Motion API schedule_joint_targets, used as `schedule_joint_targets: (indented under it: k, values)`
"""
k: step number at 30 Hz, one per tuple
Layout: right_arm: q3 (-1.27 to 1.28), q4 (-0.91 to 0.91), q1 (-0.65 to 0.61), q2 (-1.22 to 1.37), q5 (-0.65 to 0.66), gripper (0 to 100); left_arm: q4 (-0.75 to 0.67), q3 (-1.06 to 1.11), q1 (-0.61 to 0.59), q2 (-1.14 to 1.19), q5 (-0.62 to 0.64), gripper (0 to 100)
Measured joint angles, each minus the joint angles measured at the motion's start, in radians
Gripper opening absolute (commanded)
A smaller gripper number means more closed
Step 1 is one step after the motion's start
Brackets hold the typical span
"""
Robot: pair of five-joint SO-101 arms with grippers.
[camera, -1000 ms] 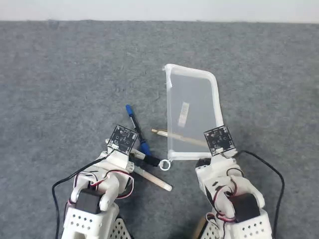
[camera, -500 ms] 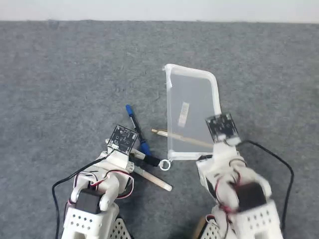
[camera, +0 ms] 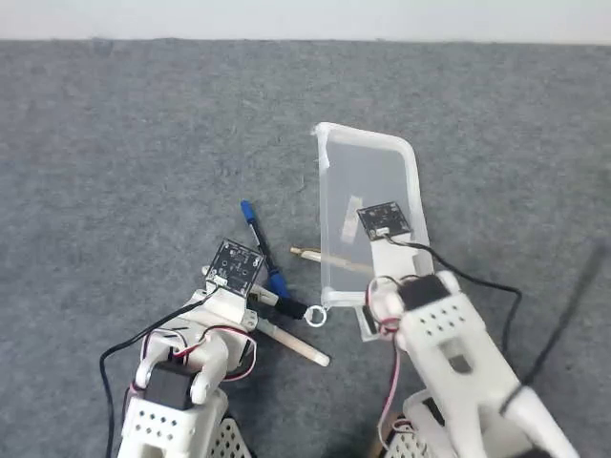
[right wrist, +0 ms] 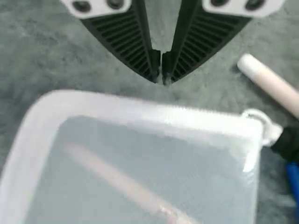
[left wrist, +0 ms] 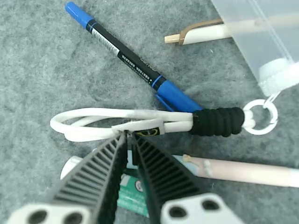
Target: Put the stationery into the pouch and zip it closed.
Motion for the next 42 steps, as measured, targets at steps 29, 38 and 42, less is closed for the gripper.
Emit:
schedule_joint_targets:
  k: [29,38,42]
  values:
    - [-0.861,-0.17,0.212,0.862,-0.031,0.6,0.0,0.0,0.0,0.0,0.0,1]
    - [-0.944,-0.118,0.201,0.872,-0.031,0.6,0.0,0.0,0.0,0.0,0.0,1]
    - [-0.944,-0.029,0.137,0.815,-0.031,0.7,0.0,0.0,0.0,0.0,0.0,1]
